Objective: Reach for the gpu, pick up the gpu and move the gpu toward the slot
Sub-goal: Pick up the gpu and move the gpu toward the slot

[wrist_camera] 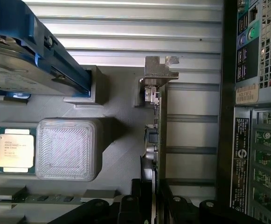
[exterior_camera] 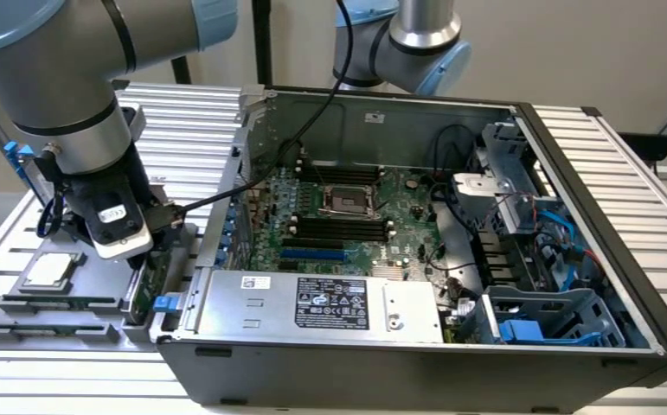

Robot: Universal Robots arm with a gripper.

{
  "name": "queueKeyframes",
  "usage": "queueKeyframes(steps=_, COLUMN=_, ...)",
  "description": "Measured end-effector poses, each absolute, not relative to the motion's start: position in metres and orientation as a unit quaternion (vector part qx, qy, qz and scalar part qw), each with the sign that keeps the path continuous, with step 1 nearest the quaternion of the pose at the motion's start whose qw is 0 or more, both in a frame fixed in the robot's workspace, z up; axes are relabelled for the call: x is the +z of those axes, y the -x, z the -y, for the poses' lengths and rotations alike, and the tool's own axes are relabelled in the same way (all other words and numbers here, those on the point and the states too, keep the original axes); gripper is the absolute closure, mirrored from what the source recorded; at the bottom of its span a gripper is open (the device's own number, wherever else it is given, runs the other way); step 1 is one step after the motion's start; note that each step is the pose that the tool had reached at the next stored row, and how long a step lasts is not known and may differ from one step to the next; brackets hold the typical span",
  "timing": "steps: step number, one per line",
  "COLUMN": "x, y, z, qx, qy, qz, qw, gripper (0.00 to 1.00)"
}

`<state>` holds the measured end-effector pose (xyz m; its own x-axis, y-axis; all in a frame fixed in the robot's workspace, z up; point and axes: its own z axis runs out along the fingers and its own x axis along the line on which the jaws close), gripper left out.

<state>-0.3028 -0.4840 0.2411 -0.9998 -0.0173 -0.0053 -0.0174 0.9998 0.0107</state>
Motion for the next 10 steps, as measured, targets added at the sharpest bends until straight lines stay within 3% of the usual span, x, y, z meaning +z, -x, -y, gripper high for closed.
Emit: queueKeyframes(steps=10, x=0.2494, y=0.3028, z=0.484, qx=0.005, qy=0.009, qz=-1.0, qw=0.002, gripper=0.73)
